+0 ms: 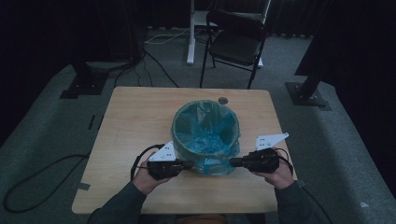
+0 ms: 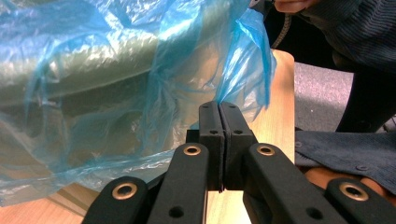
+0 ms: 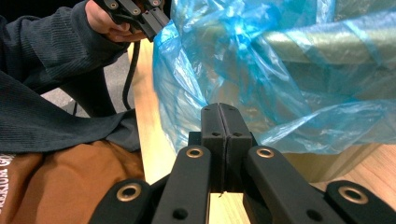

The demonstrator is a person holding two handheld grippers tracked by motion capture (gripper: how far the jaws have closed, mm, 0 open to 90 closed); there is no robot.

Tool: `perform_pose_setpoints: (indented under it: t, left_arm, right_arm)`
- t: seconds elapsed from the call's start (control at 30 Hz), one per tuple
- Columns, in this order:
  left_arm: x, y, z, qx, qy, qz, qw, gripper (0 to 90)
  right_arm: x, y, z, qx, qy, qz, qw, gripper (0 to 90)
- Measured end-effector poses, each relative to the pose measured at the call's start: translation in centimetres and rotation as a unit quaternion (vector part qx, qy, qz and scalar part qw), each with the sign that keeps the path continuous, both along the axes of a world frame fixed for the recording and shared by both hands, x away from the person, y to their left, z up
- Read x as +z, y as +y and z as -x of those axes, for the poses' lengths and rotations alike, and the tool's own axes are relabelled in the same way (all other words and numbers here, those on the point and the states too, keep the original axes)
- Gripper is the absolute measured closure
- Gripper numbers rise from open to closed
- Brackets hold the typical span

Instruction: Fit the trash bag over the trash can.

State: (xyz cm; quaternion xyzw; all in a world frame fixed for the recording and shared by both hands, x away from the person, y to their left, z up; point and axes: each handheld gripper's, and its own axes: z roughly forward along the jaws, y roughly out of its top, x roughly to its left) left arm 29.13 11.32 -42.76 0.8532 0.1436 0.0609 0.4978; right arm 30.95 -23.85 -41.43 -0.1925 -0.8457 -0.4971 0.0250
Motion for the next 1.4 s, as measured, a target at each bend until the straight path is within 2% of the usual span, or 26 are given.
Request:
perform_pose_setpoints:
  t: [0.27,1.4]
  left_arm:
    - [-0.4,0.1,-0.2,0.006,-0.001,-0.011,0.9999,88.6]
    - [-1.7,0.8,-1.2,0.025,0.020,-0.019,0.9993,86.7]
  right_arm:
    - [-0.5,-0.2,-0.3,-0.005,0.006,0.003,1.0000,90.0]
    - [-2.4,-0.1,-1.0,-0.012,0.028,0.019,0.9994,90.0]
